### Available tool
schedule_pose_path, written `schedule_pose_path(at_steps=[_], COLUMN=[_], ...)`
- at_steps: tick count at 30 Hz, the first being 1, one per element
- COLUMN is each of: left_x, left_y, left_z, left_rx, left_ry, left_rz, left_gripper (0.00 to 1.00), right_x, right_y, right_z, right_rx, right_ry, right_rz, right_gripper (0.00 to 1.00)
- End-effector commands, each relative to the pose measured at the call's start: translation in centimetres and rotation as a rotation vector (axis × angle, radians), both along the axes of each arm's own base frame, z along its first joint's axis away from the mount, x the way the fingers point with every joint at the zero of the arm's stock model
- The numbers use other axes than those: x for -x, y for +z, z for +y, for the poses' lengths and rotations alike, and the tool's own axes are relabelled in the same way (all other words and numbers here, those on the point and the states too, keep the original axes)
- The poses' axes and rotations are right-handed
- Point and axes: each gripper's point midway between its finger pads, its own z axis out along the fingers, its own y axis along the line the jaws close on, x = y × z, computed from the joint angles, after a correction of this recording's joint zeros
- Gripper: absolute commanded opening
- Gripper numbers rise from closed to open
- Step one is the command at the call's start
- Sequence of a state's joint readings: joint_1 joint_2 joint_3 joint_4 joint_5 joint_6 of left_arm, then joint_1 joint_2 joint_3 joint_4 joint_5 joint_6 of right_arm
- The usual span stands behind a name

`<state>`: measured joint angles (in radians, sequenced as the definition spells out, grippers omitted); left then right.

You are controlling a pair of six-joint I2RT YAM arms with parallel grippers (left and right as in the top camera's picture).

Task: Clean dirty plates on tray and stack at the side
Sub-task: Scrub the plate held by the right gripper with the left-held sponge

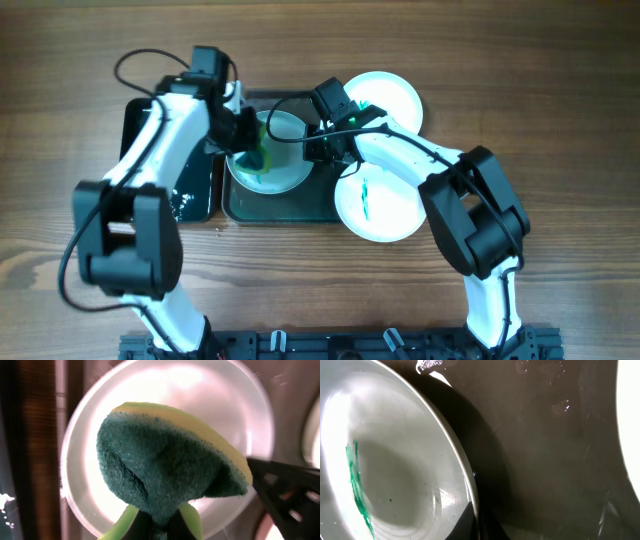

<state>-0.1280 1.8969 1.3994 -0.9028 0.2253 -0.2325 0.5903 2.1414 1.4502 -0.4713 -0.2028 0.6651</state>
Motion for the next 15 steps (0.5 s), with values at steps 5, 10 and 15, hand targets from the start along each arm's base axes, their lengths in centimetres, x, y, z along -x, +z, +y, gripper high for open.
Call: schedule_pose_path(at_steps=[5, 10, 15], left_x=[0.1, 0.4, 0.1], left_y=[-6.3, -4.9, -5.3], left_z=[1.4, -5.6, -4.9], left_rx=[-0.222, 0.138, 0.074], left_ry=[0.152, -0.113, -0.127], left_rz=[0.097, 0.077, 0.058], left_gripper=[0.04, 0.04, 0.04], right_x=[0.1, 0.1, 0.1], right_y=[0.3, 0.3, 0.3], right_z=[0.1, 0.1, 0.1], right_rx=[0.003, 0.001, 0.001], right_ry=[0.028, 0.027, 0.027], right_rz=[-0.003, -0.005, -0.005], right_gripper=[0.04, 0.04, 0.04])
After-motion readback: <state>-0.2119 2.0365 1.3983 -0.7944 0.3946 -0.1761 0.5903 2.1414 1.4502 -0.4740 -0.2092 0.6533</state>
